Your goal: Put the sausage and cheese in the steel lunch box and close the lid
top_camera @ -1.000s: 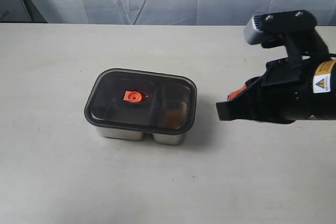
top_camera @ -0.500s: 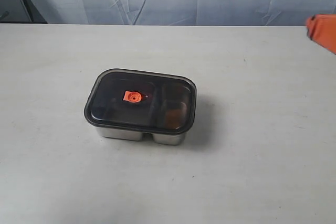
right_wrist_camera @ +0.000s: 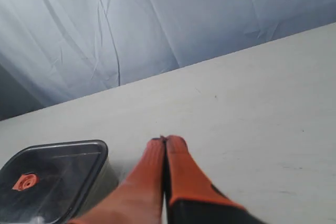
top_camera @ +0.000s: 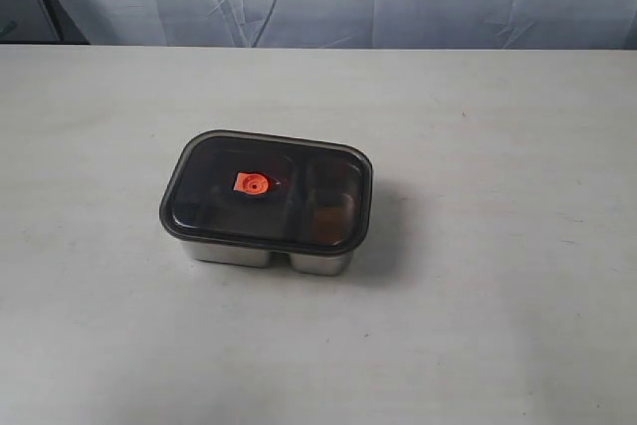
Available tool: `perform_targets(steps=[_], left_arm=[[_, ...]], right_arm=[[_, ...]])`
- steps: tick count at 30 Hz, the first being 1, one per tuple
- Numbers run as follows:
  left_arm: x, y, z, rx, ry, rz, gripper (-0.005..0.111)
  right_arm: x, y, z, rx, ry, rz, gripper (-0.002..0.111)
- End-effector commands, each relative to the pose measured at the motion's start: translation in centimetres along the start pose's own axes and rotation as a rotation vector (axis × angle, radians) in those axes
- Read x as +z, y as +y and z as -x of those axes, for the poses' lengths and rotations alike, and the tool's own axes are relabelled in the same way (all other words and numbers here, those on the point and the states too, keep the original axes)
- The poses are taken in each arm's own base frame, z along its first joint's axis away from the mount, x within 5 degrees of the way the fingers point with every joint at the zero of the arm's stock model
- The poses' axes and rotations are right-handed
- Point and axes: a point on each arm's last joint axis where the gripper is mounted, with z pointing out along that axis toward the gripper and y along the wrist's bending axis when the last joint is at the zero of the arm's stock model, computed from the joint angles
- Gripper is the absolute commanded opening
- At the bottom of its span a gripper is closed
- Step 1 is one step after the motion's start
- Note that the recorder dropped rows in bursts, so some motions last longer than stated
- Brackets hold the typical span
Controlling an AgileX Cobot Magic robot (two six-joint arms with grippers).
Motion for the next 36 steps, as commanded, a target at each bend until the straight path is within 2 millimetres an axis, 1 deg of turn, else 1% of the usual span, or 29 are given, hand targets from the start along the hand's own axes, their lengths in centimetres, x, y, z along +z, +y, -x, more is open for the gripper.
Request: perform_targets(steps=[1,9,36], left_arm=[[0.0,-0.01,-0.11,-0.002,-0.004,-0.002,0.0],[0.0,-0.01,-0.11,-0.002,-0.004,-0.002,0.0],[0.0,-0.01,-0.11,0.001,-0.003,-0.001,0.0]], right_arm=[[-0.58,-0.58,-0.17,0.008,-0.103,-0.032,-0.001],[-1.39,-0.76,-0.41,0.016,-0.134,-0.064,-0.001],[-1.41,-0.86,-0.32,0.024,-0.148,-0.082,-0.001]])
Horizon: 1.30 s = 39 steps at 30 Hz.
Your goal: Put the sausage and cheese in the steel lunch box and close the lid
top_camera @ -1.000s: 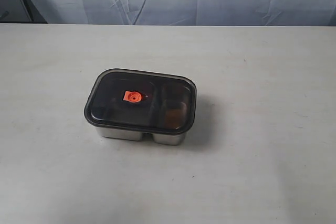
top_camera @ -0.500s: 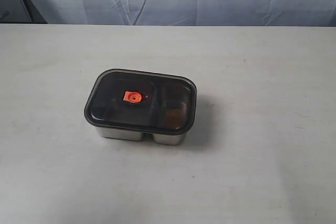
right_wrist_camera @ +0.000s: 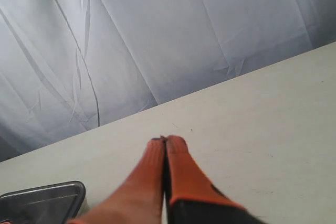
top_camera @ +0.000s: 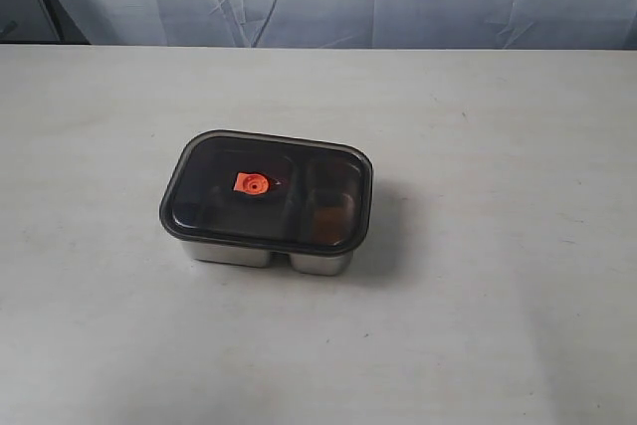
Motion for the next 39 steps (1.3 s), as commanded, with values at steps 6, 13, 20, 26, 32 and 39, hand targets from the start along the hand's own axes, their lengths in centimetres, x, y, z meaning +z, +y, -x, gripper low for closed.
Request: perform_targets(steps=[6,13,20,26,32,39], left_arm=[[0.0,0.0,-0.1,0.0,-0.003,-0.001,0.0],[0.0,0.0,-0.1,0.0,-0.003,-0.001,0.0],[0.0,0.0,-0.1,0.0,-0.003,-0.001,0.0],[0.0,0.0,-0.1,0.0,-0.003,-0.001,0.0],[0.0,0.0,-0.1,0.0,-0.003,-0.001,0.0],[0.0,0.0,-0.1,0.0,-0.003,-0.001,0.0]], right_arm=[[0.0,-0.1,-0.1,-0.006,-0.006,-0.003,-0.001],[0.0,-0.1,-0.1,-0.006,0.001,-0.004,-0.001],[0.0,-0.1,-0.1,-0.006,0.001,-0.004,-0.001],[0.0,-0.2,-0.2,-0.058,0.004,-0.012,-0.001],[0.0,-0.5,0.0,-0.346,-0.002,-0.056,-0.001],[-0.2,-1.2,-1.2,-0.39,0.138,-0.109,-0.001]])
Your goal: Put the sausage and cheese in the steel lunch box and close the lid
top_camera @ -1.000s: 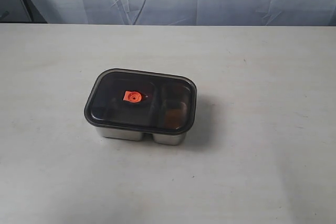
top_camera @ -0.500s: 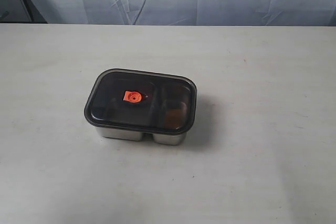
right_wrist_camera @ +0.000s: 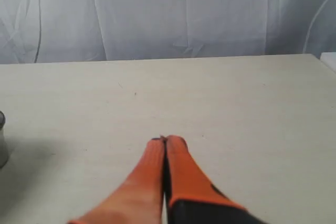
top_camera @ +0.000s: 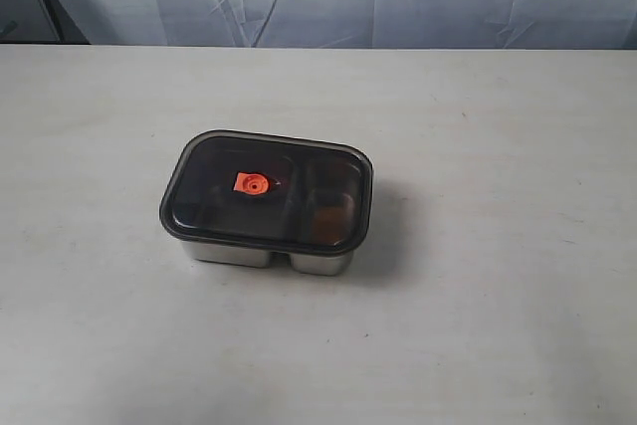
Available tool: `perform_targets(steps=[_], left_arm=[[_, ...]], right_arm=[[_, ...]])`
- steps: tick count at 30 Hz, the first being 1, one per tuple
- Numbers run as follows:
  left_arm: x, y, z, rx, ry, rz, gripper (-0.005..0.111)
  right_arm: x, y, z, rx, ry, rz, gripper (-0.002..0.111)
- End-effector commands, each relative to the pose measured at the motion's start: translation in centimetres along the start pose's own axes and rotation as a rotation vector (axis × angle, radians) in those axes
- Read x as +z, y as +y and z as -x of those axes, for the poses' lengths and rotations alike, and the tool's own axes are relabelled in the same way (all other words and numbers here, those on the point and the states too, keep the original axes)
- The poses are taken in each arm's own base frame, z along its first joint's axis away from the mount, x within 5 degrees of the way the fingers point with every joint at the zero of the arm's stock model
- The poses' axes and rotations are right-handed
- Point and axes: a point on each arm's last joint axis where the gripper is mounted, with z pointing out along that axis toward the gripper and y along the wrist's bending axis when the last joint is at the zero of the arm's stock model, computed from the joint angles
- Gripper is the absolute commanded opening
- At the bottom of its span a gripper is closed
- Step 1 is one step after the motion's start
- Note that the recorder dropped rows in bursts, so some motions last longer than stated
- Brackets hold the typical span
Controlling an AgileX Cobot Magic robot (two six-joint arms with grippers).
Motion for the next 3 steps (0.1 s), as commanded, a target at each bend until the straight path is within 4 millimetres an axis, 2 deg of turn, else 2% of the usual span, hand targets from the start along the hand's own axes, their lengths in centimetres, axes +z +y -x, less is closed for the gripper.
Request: perform_targets(steps=[1,3], left_arm=[[0.0,-0.01,-0.11,0.0,-0.003,-0.001,0.0],[0.0,-0.01,-0.11,0.0,-0.003,-0.001,0.0]], right_arm=[[-0.03,-0.1,-0.26,-0.023,0.019,-0.012,-0.001],[-0.03,-0.1,-0.26,-0.023,0.019,-0.012,-0.001]])
